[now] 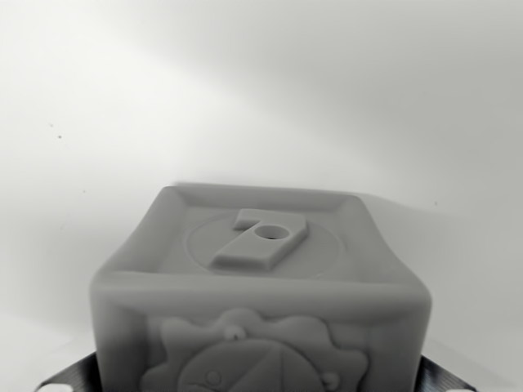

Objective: Destack cube

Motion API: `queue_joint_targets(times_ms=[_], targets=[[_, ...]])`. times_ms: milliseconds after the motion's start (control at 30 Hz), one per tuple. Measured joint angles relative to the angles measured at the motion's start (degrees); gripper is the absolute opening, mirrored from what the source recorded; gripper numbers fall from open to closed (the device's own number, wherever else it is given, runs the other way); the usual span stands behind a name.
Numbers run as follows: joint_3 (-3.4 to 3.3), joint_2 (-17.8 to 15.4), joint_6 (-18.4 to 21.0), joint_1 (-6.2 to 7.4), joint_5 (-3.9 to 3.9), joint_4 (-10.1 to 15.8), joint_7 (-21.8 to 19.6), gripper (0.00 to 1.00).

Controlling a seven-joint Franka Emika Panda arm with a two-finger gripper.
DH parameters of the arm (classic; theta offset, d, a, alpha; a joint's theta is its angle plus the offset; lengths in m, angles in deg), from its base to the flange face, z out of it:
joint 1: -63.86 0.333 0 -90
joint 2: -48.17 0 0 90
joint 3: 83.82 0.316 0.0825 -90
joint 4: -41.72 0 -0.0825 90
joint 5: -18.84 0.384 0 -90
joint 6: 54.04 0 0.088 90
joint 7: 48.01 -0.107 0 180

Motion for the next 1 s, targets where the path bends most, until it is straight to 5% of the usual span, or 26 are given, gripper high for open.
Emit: queue_joint_targets(times_ms=[333, 367, 1000], targets=[[-0.06, 0.34, -0.24, 0.07, 0.00, -0.20, 0.00, 0.00], [-0.06, 0.35, -0.24, 0.08, 0.00, -0.20, 0.00, 1.00], [-0.10, 0.69, -0.42, 0.08, 0.00, -0.29, 0.00, 1.00]])
